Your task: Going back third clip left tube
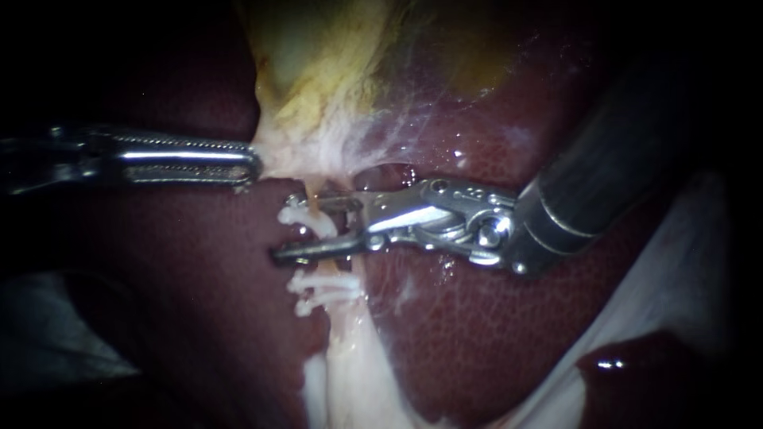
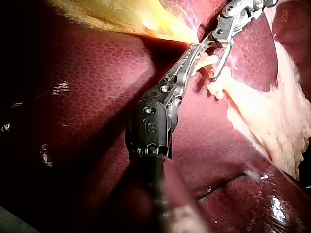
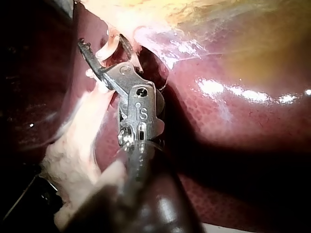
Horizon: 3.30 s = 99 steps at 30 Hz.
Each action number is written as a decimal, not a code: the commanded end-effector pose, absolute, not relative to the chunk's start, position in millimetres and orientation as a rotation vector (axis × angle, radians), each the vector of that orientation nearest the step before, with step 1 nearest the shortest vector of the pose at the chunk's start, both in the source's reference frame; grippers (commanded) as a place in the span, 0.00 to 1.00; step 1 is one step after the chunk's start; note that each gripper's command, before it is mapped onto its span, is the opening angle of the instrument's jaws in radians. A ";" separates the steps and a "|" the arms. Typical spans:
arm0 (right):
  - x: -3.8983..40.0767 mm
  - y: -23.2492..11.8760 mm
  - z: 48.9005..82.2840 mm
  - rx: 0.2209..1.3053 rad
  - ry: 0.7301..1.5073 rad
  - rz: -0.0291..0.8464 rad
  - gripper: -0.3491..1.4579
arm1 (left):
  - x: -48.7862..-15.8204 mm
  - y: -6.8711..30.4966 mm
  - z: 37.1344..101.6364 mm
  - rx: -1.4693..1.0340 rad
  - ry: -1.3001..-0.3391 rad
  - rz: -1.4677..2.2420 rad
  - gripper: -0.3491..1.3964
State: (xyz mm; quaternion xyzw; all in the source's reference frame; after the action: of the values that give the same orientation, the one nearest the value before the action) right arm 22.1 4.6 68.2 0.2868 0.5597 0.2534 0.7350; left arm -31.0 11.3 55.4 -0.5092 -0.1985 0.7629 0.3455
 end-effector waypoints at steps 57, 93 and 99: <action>26.5 3.1 70.5 0.414 1.347 0.130 0.47 | -31.1 11.3 55.1 -1.320 -0.513 1.979 0.00; 18.2 4.3 65.1 0.650 1.217 0.426 0.45 | -30.7 11.2 55.0 -1.321 -0.515 1.980 0.00; 16.1 4.3 63.6 0.599 1.212 0.325 0.45 | -30.6 11.3 55.0 -1.322 -0.516 1.980 0.00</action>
State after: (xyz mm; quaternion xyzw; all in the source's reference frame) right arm 15.6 4.3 63.4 0.2696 0.5591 0.1435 0.7708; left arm -30.6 11.3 55.0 -0.5090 -0.1987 0.7628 0.3457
